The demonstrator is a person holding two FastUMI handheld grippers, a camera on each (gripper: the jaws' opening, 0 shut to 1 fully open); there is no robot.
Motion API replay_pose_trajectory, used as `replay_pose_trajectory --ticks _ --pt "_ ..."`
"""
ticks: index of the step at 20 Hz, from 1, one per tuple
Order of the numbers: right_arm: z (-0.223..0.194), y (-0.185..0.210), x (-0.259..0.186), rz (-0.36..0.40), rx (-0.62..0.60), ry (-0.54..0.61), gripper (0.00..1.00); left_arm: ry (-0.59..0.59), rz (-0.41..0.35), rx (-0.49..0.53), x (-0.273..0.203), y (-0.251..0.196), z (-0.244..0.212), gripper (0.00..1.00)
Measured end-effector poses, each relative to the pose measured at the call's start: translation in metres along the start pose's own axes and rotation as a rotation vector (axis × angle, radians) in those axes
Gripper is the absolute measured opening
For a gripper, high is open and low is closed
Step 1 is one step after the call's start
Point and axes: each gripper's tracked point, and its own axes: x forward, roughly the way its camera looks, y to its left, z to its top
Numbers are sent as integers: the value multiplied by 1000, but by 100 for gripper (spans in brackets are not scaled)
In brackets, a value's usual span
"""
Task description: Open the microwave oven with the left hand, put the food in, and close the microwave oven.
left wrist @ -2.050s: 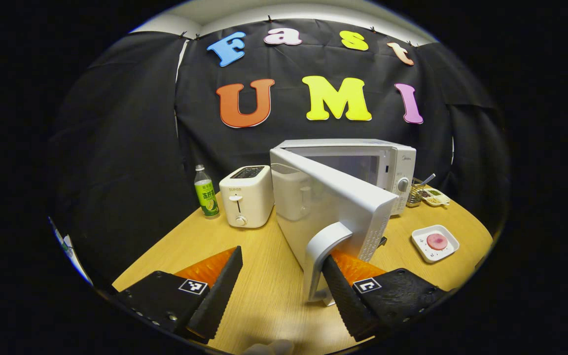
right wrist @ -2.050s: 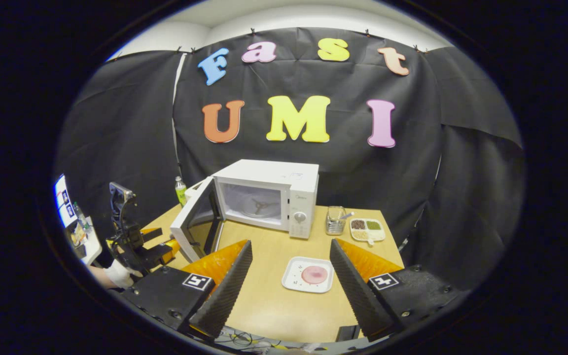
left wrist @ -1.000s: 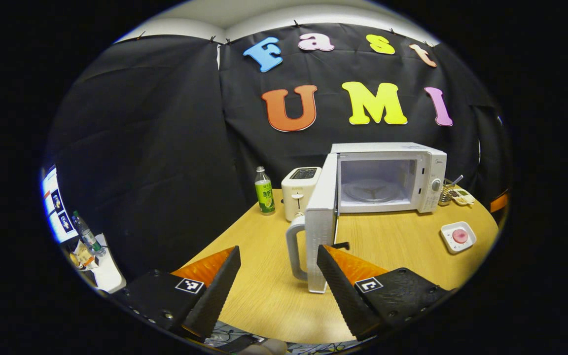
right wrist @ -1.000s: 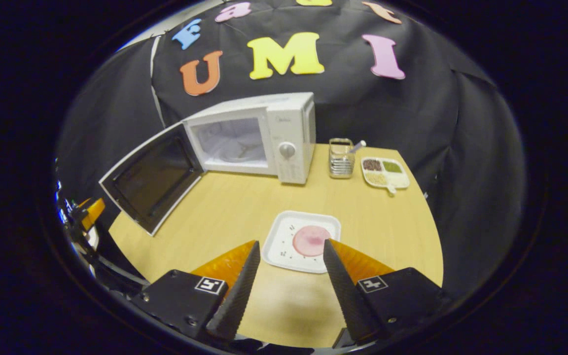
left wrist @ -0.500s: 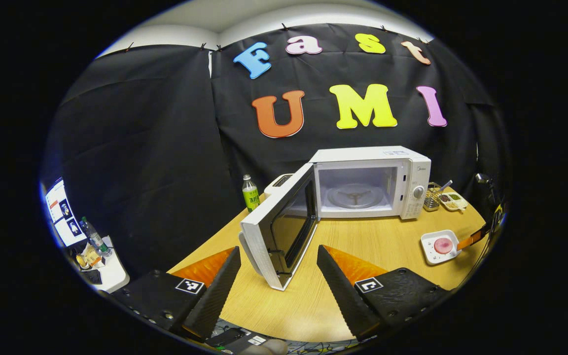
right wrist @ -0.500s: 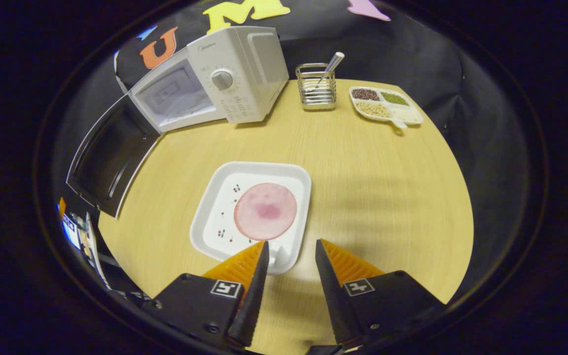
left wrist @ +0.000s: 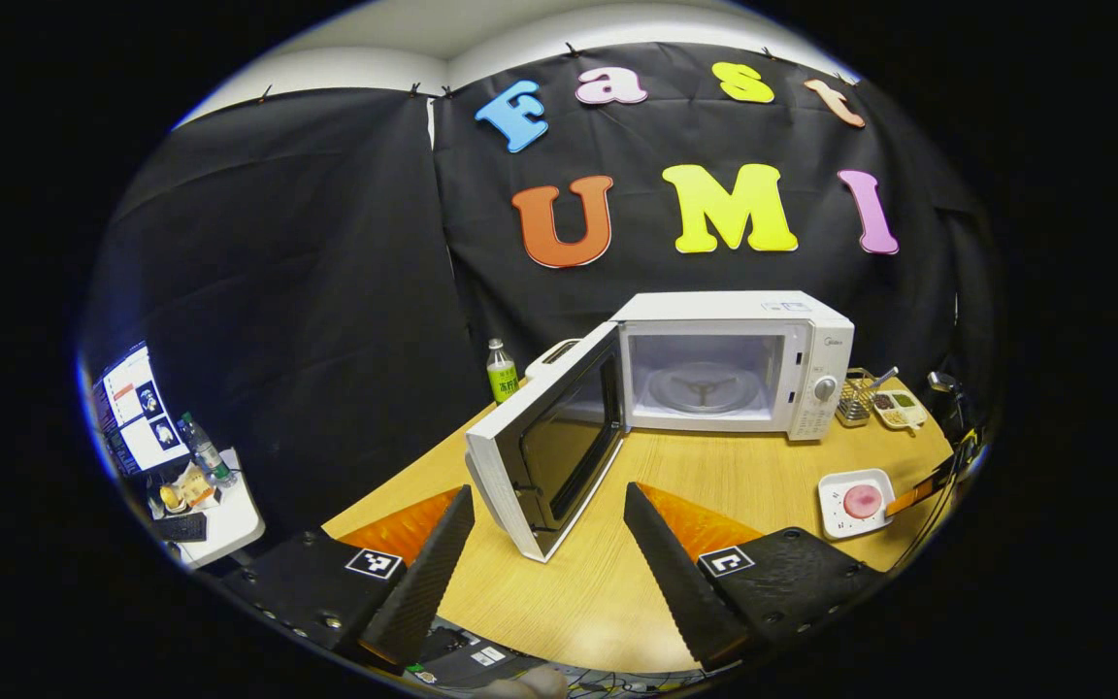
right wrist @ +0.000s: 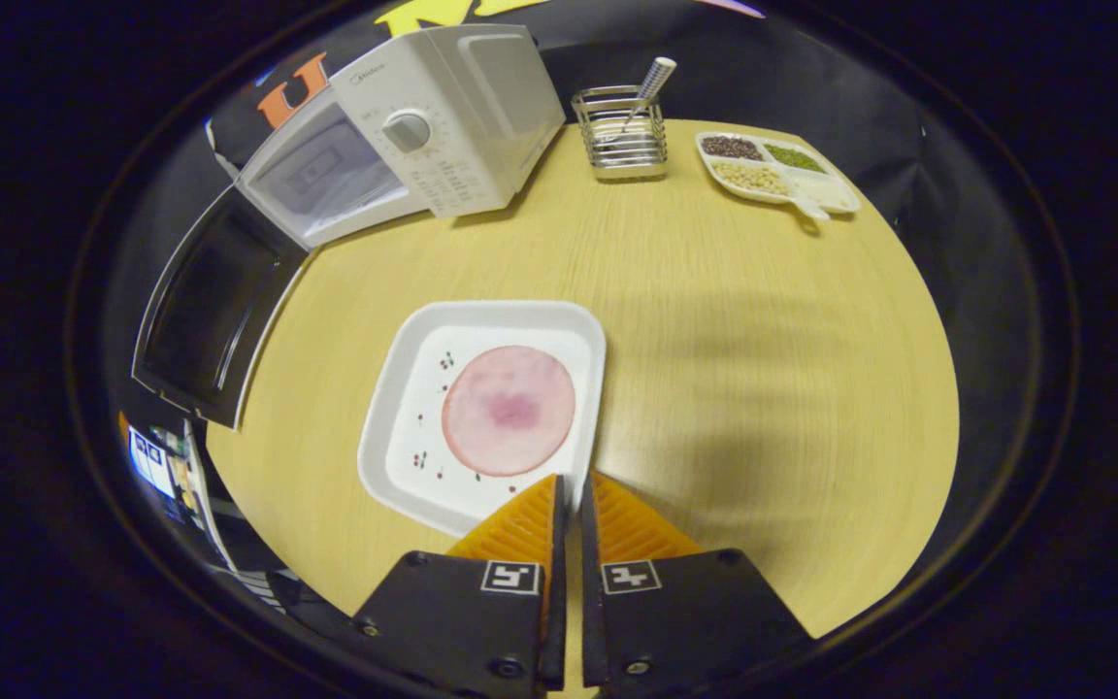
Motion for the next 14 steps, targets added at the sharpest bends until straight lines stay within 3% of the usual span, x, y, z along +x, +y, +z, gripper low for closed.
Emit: replay_pose_trajectory --ticks 2,6,14 --pt "0 10 4 41 54 17 4 -1 -8 -4 5 4 -1 95" --pt "-2 24 -2 71 130 -9 4 -7 -52 -20 21 15 -4 95" --pt "14 105 -29 174 280 -146 4 -22 -187 -20 45 42 6 95"
